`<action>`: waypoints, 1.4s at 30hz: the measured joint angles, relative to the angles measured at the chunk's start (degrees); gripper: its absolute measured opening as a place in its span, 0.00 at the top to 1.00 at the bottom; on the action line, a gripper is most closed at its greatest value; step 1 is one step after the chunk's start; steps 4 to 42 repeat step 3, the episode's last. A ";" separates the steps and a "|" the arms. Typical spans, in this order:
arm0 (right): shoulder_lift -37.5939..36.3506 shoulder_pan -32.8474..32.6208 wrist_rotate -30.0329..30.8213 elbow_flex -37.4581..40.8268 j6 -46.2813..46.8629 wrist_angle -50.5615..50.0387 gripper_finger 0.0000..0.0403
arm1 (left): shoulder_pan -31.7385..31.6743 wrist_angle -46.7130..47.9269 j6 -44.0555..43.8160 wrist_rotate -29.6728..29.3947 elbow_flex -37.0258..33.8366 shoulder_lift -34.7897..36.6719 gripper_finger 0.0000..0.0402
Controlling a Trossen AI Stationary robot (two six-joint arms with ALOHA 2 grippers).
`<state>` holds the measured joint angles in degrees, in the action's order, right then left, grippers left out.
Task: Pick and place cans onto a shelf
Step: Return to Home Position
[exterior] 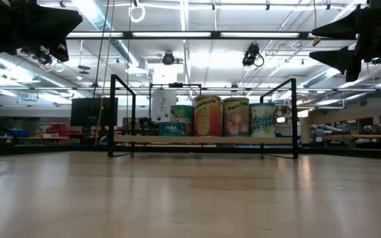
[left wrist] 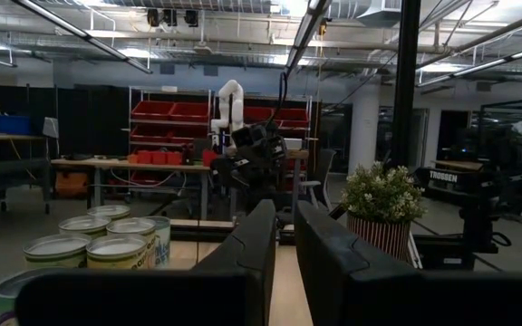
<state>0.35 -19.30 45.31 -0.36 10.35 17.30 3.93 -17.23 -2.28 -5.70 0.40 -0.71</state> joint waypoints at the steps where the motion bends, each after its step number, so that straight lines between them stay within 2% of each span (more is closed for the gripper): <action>1: 0.00 0.00 -0.01 0.00 0.01 -0.01 0.26 | -0.01 0.02 0.01 -0.01 0.00 0.00 0.87; 42: 0.00 0.01 -0.01 0.00 0.00 -0.01 0.26 | -0.01 0.02 0.00 -0.01 0.00 0.00 0.87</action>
